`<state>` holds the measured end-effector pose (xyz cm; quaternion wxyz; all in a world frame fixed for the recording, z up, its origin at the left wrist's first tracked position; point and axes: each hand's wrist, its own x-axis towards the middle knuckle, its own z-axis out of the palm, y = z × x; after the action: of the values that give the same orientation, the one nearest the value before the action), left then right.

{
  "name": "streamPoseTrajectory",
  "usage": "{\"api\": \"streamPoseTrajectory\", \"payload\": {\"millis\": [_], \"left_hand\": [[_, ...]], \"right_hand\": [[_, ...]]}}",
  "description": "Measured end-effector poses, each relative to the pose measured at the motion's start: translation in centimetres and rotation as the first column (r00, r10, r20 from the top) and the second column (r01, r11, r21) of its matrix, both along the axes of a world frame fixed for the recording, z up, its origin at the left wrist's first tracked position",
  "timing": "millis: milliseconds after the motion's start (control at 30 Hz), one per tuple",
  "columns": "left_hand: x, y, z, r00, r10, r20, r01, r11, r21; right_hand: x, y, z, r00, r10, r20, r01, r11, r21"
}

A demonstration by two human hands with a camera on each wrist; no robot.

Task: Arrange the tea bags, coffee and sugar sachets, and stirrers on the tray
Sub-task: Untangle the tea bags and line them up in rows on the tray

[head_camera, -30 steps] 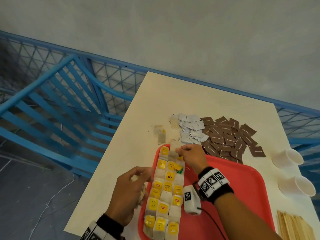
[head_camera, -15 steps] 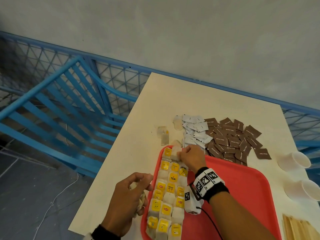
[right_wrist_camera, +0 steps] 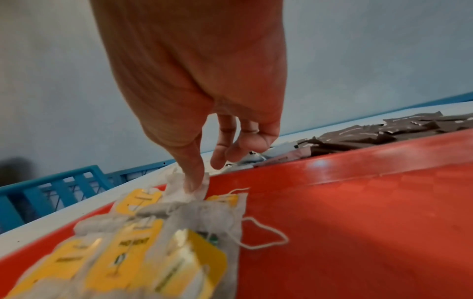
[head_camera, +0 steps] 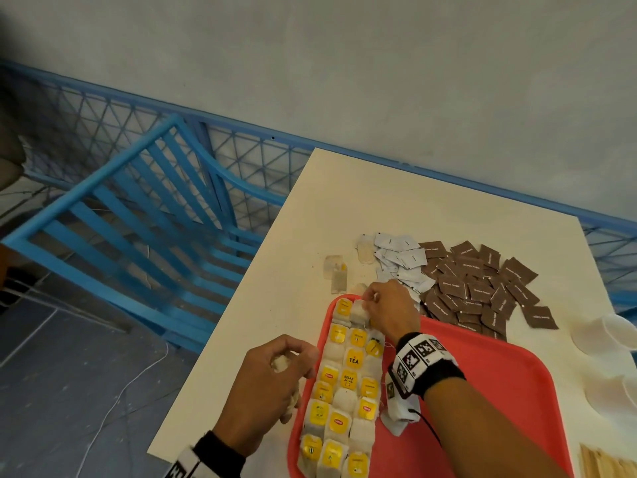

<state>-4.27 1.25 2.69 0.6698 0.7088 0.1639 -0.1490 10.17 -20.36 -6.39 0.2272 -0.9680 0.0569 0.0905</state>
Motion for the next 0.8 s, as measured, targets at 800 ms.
{"api": "streamPoseTrajectory", "payload": {"millis": [800], "left_hand": [[2.5, -3.7, 16.4, 0.729, -0.435, 0.528, 0.254, 0.888, 0.382]], "right_hand": [[-14.2, -2.7, 21.3, 0.889, 0.413, 0.195, -0.445, 0.683, 0.579]]}}
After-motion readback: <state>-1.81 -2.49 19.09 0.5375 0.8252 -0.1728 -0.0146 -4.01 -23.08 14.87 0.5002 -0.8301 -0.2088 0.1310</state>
